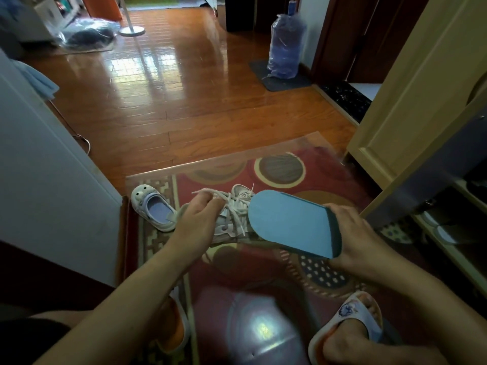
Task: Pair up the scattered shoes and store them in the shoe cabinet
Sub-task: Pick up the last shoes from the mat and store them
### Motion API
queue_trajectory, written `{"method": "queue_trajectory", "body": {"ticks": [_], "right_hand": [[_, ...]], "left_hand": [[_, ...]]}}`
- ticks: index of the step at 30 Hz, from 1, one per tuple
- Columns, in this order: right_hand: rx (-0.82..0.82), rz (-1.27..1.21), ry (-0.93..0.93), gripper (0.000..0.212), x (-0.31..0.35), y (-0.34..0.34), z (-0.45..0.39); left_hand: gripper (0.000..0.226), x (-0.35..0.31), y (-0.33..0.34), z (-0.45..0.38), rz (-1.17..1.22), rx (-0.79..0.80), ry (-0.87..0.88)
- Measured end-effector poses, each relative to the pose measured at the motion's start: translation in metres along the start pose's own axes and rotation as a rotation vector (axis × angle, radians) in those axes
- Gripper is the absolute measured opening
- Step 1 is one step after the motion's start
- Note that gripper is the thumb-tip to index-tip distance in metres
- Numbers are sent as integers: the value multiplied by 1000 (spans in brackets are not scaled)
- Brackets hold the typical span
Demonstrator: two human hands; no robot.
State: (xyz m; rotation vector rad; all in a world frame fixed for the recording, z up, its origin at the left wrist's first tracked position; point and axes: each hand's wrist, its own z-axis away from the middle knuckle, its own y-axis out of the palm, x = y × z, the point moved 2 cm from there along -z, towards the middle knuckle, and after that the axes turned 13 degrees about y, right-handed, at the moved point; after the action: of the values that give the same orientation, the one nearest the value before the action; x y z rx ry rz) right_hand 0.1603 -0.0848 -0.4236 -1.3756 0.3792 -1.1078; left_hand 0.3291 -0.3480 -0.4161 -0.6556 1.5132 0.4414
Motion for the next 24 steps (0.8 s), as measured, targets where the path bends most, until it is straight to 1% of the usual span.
{"method": "queue_trajectory", "body": {"ticks": [4, 6, 10, 11, 14, 16, 17, 18, 20, 21, 24], "right_hand": [[10, -21, -10, 113, 6, 5, 3], [-24, 1, -53, 112, 8, 3, 4], [-97, 2, -86, 113, 8, -3, 12], [-107, -13, -81, 112, 9, -2, 13], [-97, -69, -30, 108, 12, 0, 13], [-116, -89, -44, 107, 15, 0, 15], [-129, -97, -56, 108, 16, 0, 17], [-136, -108, -63, 110, 18, 0, 19], [-123, -137, -58, 111, 19, 6, 20], [-105, -155, -49, 112, 19, 10, 20], [-58, -195, -10, 114, 19, 25, 19]], "left_hand": [[38, -10, 2, 6, 0, 105, 69], [39, -16, 2, 10, -12, 106, 94], [19, -19, -1, 16, 58, 105, 115], [17, -22, -1, 18, 73, 106, 135], [17, -30, 1, 26, -5, 129, 294], [26, -34, 2, 28, -110, 123, 396], [28, -34, 2, 26, -156, 100, 400], [26, -34, 0, 24, -191, 70, 387], [20, -31, -1, 20, -234, 14, 327], [22, -29, -2, 18, -265, -5, 287], [23, -28, -1, 18, -340, 7, 213]]}}
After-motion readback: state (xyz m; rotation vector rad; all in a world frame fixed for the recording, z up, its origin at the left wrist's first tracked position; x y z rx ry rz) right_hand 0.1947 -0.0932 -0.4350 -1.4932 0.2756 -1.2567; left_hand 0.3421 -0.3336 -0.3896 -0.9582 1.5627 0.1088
